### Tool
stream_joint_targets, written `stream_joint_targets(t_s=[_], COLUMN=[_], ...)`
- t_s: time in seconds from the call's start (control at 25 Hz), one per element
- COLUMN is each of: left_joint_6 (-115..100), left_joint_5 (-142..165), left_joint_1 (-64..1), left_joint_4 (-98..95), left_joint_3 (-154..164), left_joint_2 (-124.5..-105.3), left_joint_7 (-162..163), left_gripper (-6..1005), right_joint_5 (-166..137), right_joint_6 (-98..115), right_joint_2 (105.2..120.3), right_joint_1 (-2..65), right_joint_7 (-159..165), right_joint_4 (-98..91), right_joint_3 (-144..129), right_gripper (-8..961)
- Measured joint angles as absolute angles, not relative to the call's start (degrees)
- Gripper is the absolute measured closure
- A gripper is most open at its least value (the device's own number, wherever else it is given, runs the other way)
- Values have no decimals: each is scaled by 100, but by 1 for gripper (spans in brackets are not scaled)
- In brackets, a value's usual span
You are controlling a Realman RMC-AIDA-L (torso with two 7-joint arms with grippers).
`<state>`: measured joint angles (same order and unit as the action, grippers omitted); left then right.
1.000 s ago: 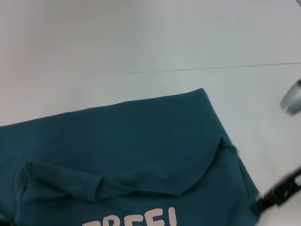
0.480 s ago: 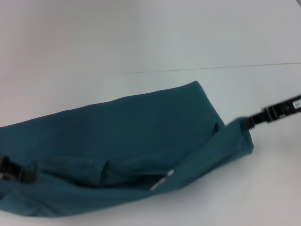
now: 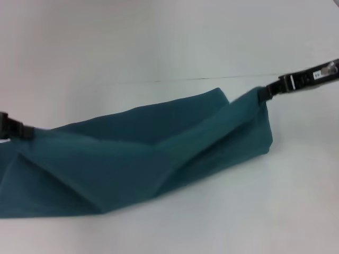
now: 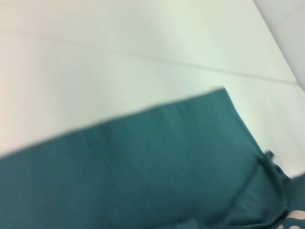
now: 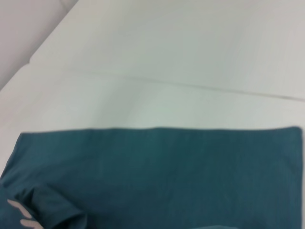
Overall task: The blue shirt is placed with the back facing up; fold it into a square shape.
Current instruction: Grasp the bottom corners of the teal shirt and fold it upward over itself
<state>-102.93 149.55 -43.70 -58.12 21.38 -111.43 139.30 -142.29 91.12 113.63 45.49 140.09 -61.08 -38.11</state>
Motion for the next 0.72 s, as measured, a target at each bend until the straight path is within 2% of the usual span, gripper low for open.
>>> stream_joint_targets(t_s=[0.16, 0.32, 0.72], left_joint_6=[-9782, -9241, -7956], left_joint_5=[14950, 14967, 15007], left_joint_1=[-4385, -4386, -4307], left_joint_4=[-5818, -5817, -5774], left_joint_3=[2199, 2390, 3283], left_joint_2=[-11118, -11169, -11357], left_joint_7=[14023, 14080, 14311], left_gripper=[864, 860, 850], right_joint_5=[-14228, -14228, -14098], right_joint_6=[8630, 8086, 6344], right_joint_2=[11318, 11342, 11674], right_joint_1=[4562, 4601, 4748], right_joint_7=[14181, 14208, 14157], right_joint_4=[-6055, -5837, -5238], right_joint_3=[-3801, -3840, -4282], right_gripper=[851, 851, 851])
